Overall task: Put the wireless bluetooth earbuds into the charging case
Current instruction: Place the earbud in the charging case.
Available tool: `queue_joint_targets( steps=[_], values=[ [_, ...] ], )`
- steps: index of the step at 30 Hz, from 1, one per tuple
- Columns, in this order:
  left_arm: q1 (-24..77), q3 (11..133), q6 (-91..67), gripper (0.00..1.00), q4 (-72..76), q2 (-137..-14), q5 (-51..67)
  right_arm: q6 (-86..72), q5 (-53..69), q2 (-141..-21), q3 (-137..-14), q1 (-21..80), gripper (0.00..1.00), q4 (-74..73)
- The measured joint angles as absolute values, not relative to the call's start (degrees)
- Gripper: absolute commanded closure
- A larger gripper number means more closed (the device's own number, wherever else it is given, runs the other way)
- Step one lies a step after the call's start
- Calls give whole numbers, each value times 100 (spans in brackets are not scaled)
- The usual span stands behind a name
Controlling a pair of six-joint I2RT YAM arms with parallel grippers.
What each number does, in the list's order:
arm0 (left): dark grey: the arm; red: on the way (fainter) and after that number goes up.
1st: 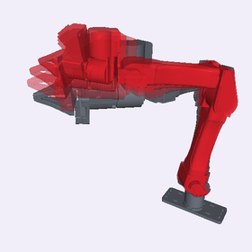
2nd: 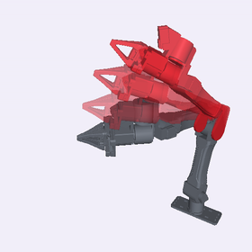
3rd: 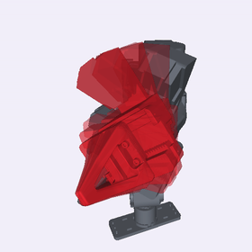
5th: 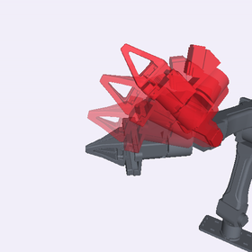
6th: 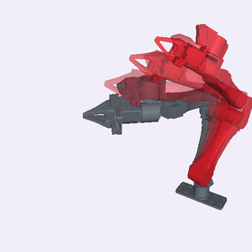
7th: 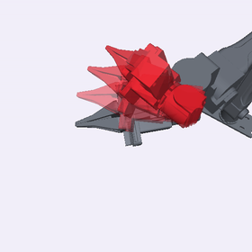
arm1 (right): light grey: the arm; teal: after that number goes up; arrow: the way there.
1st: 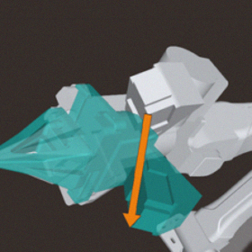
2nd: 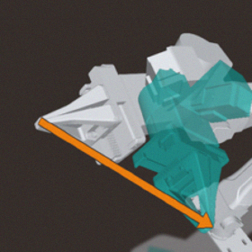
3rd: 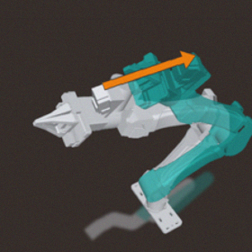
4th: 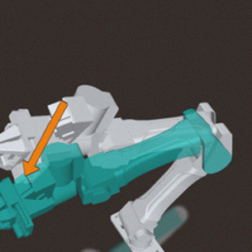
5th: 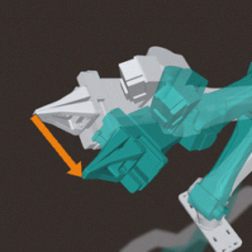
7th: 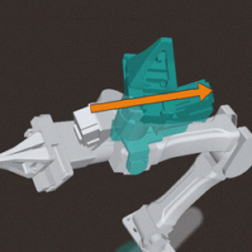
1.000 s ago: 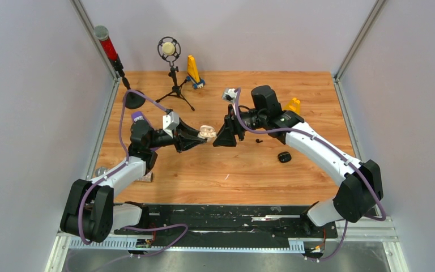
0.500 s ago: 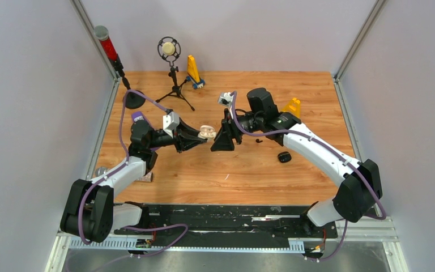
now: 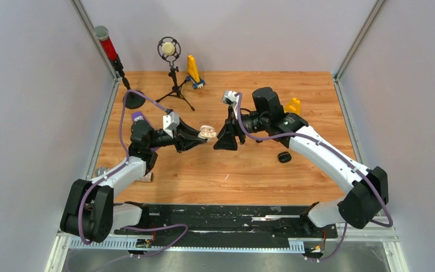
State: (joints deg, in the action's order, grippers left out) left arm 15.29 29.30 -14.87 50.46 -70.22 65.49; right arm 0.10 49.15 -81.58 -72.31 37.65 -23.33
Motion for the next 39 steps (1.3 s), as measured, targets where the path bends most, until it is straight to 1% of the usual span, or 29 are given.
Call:
queue_joint_targets(
  steps=[5, 16, 39],
  values=[
    [1529, 2930, -1487, 75, 5046, -7022, 6549, 60, 4698, -7964, -7249, 3662, 42, -2314],
    [1529, 2930, -1487, 75, 5046, -7022, 6549, 54, 4353, -8147, -7249, 3575, 42, -2316],
    [1529, 2930, -1487, 75, 5046, -7022, 6549, -185, 4766, -8342, -7249, 3575, 42, -2268]
  ],
)
